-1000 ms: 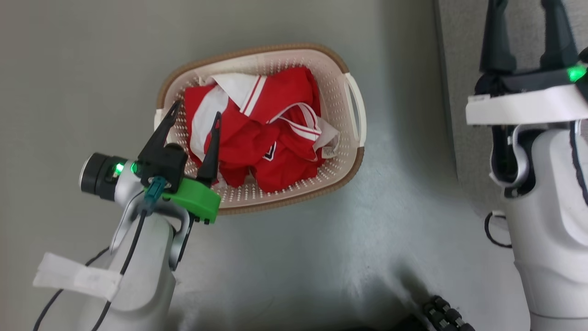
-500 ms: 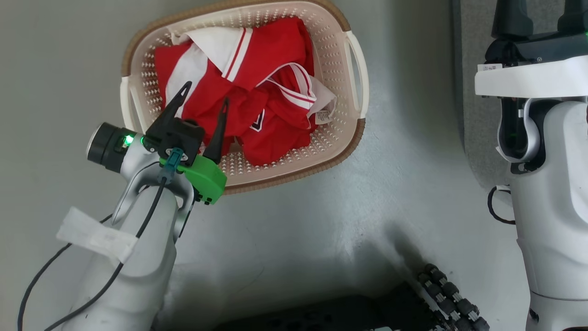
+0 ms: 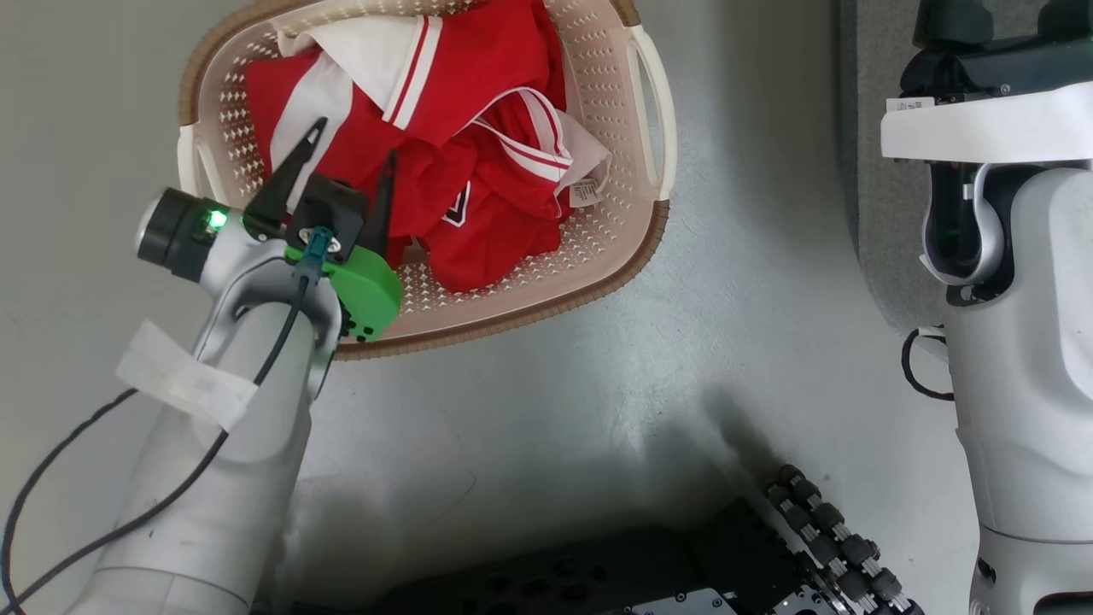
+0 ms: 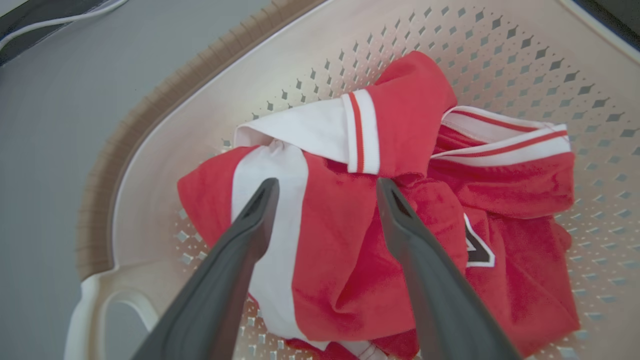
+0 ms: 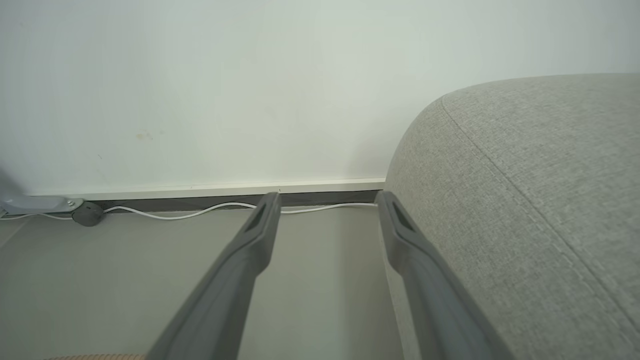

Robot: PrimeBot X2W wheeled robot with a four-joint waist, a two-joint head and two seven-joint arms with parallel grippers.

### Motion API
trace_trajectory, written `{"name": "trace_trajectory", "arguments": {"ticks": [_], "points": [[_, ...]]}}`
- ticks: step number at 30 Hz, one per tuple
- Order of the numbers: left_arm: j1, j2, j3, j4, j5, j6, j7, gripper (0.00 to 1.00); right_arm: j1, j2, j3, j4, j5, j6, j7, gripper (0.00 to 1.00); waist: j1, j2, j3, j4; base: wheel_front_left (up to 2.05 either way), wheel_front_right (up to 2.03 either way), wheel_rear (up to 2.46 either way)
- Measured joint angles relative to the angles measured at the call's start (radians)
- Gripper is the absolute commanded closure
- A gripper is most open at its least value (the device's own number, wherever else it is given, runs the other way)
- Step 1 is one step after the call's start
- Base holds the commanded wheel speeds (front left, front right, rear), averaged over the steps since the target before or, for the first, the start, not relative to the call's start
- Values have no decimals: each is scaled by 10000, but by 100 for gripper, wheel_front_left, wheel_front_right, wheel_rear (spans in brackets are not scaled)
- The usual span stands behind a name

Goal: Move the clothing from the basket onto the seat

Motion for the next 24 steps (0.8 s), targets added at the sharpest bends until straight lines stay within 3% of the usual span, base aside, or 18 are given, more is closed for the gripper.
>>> {"name": "trace_trajectory", "arguments": {"ticks": [15, 24], "points": [[-895, 161, 75, 1306, 500, 844, 140, 0, -195, 146, -12, 35, 2, 61, 0, 0, 0, 0, 344, -228, 0, 0, 0], [-1488, 192, 98, 1912, 658, 1068, 238, 0, -229, 169, -25, 65, 15, 63, 0, 0, -1, 0, 574, -387, 0, 0, 0]]}}
